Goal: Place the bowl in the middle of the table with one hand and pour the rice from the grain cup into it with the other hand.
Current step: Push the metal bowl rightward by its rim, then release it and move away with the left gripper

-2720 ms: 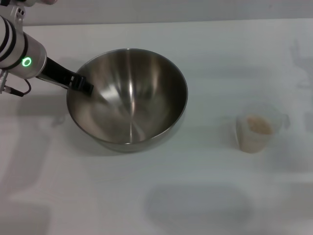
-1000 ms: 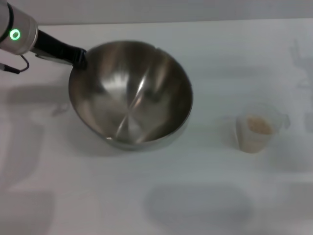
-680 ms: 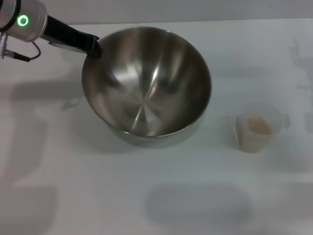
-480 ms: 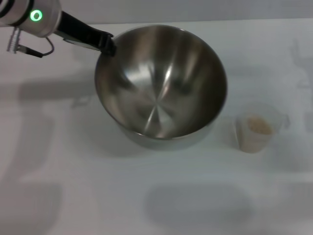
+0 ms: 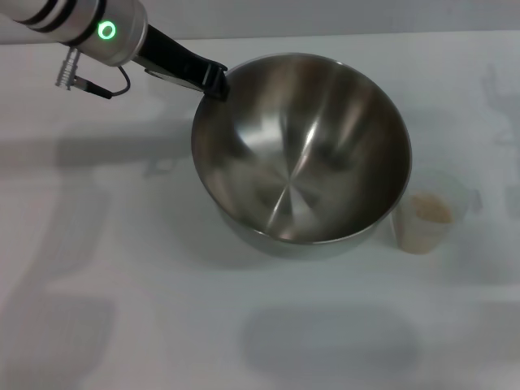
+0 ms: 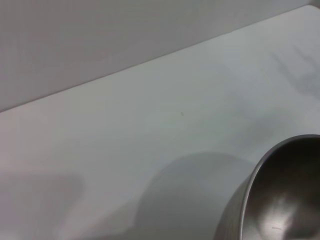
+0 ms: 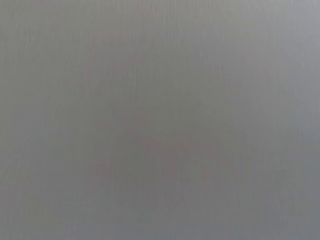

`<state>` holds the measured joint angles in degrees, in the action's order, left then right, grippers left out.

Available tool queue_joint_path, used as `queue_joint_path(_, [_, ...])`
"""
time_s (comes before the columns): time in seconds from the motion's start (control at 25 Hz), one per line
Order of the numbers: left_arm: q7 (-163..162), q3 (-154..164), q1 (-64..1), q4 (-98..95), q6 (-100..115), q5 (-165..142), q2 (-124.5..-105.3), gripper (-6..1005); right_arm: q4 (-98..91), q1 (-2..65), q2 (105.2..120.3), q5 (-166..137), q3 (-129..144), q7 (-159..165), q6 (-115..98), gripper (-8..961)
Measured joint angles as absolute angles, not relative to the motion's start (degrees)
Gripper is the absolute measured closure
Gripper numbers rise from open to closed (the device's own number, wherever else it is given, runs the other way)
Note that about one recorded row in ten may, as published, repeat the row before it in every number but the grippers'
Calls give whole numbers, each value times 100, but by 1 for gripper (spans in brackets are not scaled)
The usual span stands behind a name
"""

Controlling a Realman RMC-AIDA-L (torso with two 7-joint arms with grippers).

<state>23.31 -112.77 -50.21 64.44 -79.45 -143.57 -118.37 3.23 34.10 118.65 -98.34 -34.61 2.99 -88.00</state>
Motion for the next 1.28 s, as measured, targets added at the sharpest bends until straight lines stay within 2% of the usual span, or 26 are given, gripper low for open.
queue_joint_path(1.28, [2479, -10826, -5154, 5463, -6914, -14389, -11839, 966, 290, 3393, 11865, -9844, -3428, 299, -8830, 253])
